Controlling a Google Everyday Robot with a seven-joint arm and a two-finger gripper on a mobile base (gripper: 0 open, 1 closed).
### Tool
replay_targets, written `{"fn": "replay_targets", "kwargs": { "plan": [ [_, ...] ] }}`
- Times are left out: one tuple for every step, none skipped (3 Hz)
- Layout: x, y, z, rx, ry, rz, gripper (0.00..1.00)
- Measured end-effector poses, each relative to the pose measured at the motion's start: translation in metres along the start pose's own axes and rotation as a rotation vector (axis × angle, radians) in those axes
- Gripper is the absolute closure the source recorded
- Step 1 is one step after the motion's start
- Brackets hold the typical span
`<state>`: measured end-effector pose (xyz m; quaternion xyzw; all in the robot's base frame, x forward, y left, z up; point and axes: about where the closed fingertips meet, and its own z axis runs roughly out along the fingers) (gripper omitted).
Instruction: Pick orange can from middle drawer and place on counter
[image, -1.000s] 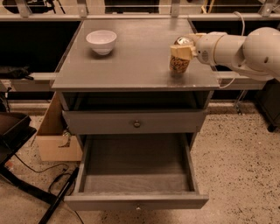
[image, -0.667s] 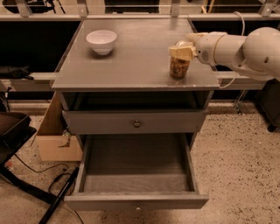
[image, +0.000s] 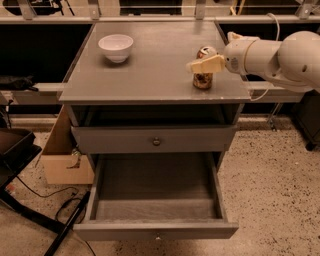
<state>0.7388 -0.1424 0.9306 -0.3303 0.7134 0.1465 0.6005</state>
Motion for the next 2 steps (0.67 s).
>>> {"fn": "replay_targets", "kwargs": {
  "plan": [
    [-0.016,-0.006,-0.029,-0.018,-0.137,0.030,0.00],
    [-0.032,-0.015,-0.091,-0.005,-0.292,0.041,0.00]
  ]
}}
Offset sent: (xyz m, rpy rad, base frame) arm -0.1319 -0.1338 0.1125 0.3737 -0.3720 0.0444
